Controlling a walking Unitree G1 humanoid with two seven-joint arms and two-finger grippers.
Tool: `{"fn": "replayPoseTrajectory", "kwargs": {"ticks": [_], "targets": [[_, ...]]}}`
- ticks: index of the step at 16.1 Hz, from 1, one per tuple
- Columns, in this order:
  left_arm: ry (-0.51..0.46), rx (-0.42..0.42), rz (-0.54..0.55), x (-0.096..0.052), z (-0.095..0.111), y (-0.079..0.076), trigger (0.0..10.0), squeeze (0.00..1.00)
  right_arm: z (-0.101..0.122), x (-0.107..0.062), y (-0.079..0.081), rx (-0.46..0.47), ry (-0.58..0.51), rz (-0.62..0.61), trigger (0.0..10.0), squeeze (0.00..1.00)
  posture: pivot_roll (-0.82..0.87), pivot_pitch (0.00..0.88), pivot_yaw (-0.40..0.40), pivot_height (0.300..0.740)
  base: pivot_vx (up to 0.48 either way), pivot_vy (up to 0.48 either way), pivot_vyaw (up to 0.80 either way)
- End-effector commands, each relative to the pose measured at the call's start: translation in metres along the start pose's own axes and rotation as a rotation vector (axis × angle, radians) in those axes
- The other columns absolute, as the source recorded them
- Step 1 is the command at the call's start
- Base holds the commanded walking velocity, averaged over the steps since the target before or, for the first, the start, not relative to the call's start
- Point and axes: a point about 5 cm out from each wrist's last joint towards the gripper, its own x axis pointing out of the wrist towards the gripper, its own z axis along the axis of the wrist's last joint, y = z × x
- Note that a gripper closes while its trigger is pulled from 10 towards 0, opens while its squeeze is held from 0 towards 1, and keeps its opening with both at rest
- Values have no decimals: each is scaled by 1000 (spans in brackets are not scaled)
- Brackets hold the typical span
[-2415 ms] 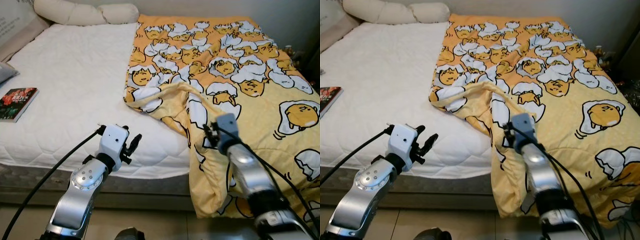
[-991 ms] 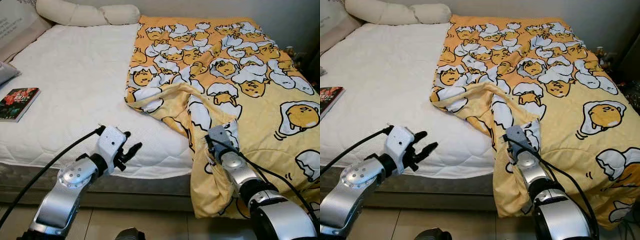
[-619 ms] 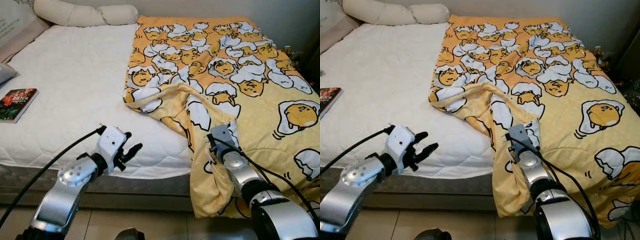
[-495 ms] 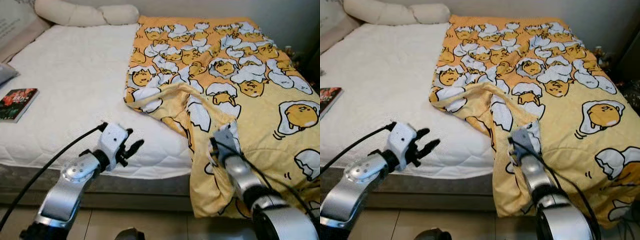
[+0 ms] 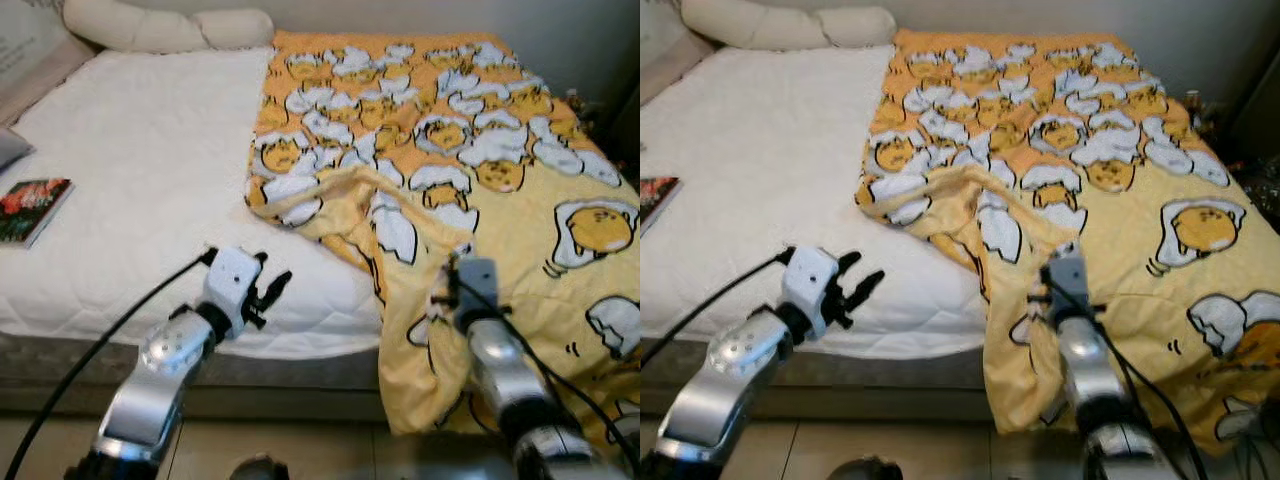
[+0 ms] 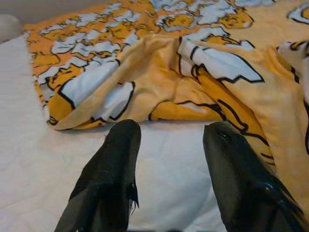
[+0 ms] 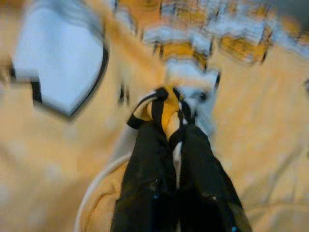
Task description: Clean up the room
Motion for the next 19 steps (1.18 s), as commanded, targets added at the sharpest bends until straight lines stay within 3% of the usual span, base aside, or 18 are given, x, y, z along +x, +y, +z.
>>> {"fn": "replayPoseTrajectory", "kwargs": {"ticks": [1, 2, 3, 4, 5, 8, 12, 17, 19], "targets": [[-14, 7, 36, -2, 2, 3, 10000, 0, 16, 0, -3, 29, -72, -4, 0, 0, 22, 0, 22, 740, 0, 0, 0], [-19, -10, 65, -4, 3, 5, 10000, 0, 26, -7, 3, 41, -124, 47, 0, 0, 23, 0, 19, 740, 0, 0, 0], [-24, -17, 84, -5, 4, 7, 10000, 0, 32, -11, 10, 39, -153, 96, 3451, 0, 23, 0, 19, 740, 0, 0, 0], [-31, -22, 120, -7, 3, 10, 10000, 0, 41, -20, 22, 32, -190, 191, 10000, 0, 25, 0, 9, 740, 0, 0, 0], [-27, -31, 154, -9, 1, 13, 10000, 0, 42, -24, 21, 121, -159, 138, 10000, 0, 25, 0, 5, 740, 0, 0, 0], [-18, -30, 185, -10, 0, 17, 10000, 0, 44, -31, 21, 170, -150, 105, 10000, 0, 22, 0, 5, 740, 0, 114, 0], [-26, -24, 195, -6, 3, 21, 10000, 0, 52, -37, 30, 150, -147, 173, 10000, 0, 17, 0, 12, 740, 0, 404, 0], [-30, -18, 199, -4, 5, 25, 10000, 0, 52, -36, 29, 176, -117, 167, 10000, 0, 24, 0, 11, 740, 0, 412, 0], [-30, -14, 200, -3, 7, 25, 10000, 0, 53, -35, 27, 181, -106, 155, 10000, 0, 26, 0, 12, 740, 0, 414, -800]]}}
